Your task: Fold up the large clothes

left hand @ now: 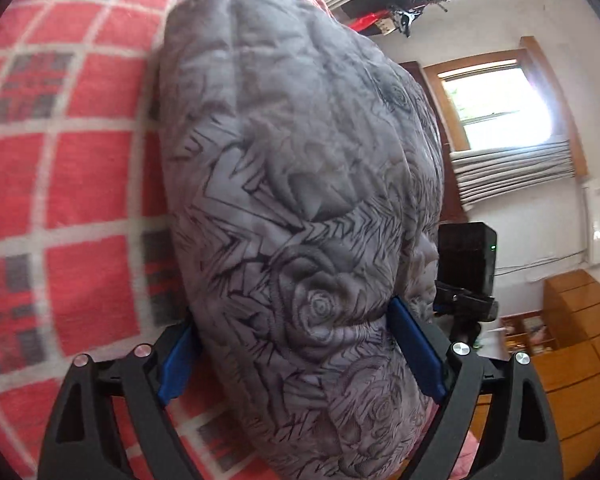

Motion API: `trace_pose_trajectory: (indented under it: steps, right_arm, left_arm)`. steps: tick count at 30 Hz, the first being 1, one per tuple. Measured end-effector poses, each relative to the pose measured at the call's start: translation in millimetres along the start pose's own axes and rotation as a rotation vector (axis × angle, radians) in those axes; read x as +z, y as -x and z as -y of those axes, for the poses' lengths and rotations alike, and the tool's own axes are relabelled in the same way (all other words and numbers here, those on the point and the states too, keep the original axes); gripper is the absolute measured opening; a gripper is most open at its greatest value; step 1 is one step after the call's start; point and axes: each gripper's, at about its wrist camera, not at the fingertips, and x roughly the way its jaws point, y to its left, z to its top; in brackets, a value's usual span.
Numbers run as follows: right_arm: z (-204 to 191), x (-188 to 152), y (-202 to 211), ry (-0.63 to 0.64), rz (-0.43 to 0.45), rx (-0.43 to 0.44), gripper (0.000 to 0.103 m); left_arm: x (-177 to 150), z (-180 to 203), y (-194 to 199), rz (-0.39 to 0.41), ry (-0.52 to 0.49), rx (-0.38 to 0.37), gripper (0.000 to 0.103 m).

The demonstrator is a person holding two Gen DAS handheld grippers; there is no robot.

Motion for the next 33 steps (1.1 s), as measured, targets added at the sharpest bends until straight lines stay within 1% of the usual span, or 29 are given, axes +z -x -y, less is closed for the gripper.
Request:
trace_pose_trajectory:
  steps: [1, 3, 4, 5, 6, 8, 10, 13, 15, 17, 21, 25, 27, 30, 32, 33]
  right_arm:
    - [-0.8, -1.2, -1.3, 0.005, 0.008, 0.008, 0.1]
    - [-4.2, -5.8, -2.9, 0.023, 0.025, 0.026, 0.09]
    - [-4.9, -10.5, -4.1, 0.028, 0.033, 0.049, 0.075]
    - [-8.9, -13.9, -1.9, 0.037, 0.047, 0.058, 0.067]
    - [-14.5, -18.3, -0.3, 0.051, 0.06, 0.057, 0.063]
    - [-22.2, -25.0, 6.2, 0.07, 0.09, 0.069, 0.052]
    - [-32.0, -28.9, 12.6, 0.105, 0.11, 0.078, 0.048]
    - [-54.0, -26.4, 18.1, 0.167, 0.133, 0.077, 0.047]
    - [-73.0, -14.0, 15.3, 0.21, 0.142, 0.074, 0.047]
    - [-91.7, 1.5, 11.1, 0.257, 0.151, 0.075, 0.047]
    - [-128.2, 57.5, -17.6, 0.335, 0.147, 0.12, 0.047]
    - [-145.0, 117.3, -61.1, 0.37, 0.123, 0.164, 0.047]
    - [-146.0, 144.6, -88.7, 0.362, 0.104, 0.181, 0.047]
    - [-134.0, 166.5, -120.1, 0.332, 0.075, 0.191, 0.048]
    - [-120.7, 174.6, -142.9, 0.292, 0.045, 0.184, 0.049]
    - [-110.2, 177.0, -157.8, 0.259, 0.022, 0.168, 0.049]
  left_arm:
    - [-1.0, 0.0, -1.4, 0.005, -0.001, -0.007, 0.09]
    - [-3.8, 2.2, -0.2, 0.026, -0.006, -0.016, 0.087]
    - [-5.1, 2.8, 0.4, 0.034, -0.007, -0.018, 0.087]
    - [-5.9, 3.6, 1.7, 0.045, -0.009, -0.022, 0.084]
    - [-7.7, 5.8, 3.7, 0.059, -0.018, -0.021, 0.08]
    - [-8.1, 10.4, 6.1, 0.081, -0.036, -0.019, 0.074]
    - [-10.6, 14.5, 13.8, 0.104, -0.055, -0.029, 0.071]
    - [-12.0, 18.5, 30.1, 0.141, -0.07, -0.049, 0.071]
    - [-9.2, 19.9, 42.0, 0.174, -0.082, -0.053, 0.071]
    - [-1.2, 21.3, 62.3, 0.226, -0.092, -0.048, 0.071]
    - [26.3, 19.0, 108.7, 0.361, -0.13, 0.007, 0.071]
    - [60.4, 2.4, 139.7, 0.449, -0.137, 0.075, 0.071]
    - [77.9, -10.8, 148.2, 0.475, -0.131, 0.105, 0.071]
    - [100.6, -37.3, 150.2, 0.479, -0.102, 0.136, 0.071]
    - [112.2, -61.3, 143.3, 0.454, -0.071, 0.168, 0.071]
    - [115.9, -73.8, 137.2, 0.431, -0.049, 0.19, 0.072]
